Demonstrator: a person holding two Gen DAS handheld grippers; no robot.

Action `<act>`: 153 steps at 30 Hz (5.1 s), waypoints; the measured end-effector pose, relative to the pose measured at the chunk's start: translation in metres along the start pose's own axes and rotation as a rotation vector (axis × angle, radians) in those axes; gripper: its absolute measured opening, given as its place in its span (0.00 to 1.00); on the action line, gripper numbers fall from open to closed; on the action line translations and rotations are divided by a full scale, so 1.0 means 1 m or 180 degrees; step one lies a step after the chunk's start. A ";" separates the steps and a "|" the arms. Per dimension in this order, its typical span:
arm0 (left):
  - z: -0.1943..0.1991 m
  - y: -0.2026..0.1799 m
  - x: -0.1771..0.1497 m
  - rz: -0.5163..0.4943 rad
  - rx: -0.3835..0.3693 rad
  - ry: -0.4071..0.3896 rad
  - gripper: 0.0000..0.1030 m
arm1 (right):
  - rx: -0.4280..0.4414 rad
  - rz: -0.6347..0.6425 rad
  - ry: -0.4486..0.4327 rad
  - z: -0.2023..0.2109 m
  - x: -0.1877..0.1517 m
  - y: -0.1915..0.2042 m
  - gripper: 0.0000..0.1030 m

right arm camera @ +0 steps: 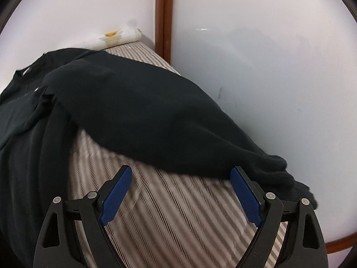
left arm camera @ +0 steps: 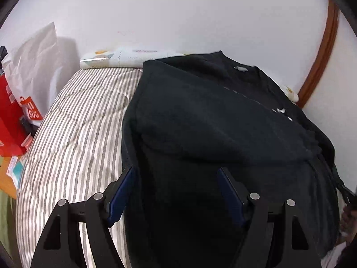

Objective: Fold small clothes

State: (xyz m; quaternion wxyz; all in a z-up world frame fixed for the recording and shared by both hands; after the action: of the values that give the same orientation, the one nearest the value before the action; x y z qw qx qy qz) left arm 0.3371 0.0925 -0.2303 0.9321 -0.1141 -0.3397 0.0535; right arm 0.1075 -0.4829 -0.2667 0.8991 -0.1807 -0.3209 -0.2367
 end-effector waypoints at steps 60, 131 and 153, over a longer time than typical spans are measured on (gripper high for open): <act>0.066 0.046 -0.068 0.0267 0.0271 0.0025 0.72 | 0.1408 0.0100 -0.0227 -0.015 0.137 0.216 0.24; -0.042 -0.010 0.101 0.0323 -0.0062 -0.0419 0.08 | 0.1134 0.0503 -0.0234 0.027 0.093 0.191 0.44; -0.036 0.009 0.053 0.0150 0.0492 -0.0163 0.30 | 0.0937 0.0526 -0.0254 0.052 0.081 0.165 0.47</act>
State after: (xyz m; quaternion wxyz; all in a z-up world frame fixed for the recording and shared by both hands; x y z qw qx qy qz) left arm 0.4007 0.1041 -0.2268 0.9276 -0.0484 -0.3554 0.1044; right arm 0.2262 -0.3476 -0.2039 0.9188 -0.0821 -0.3715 -0.1050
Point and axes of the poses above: each gripper's, at about its wrist camera, not at the fingertips, and z roughly against the way its jaws point, y to its left, x to its top, the point moved 10 cm from there along -z, roughly the way its jaws point, and after that the axes turned 7 degrees about z, right-handed, at the moved point
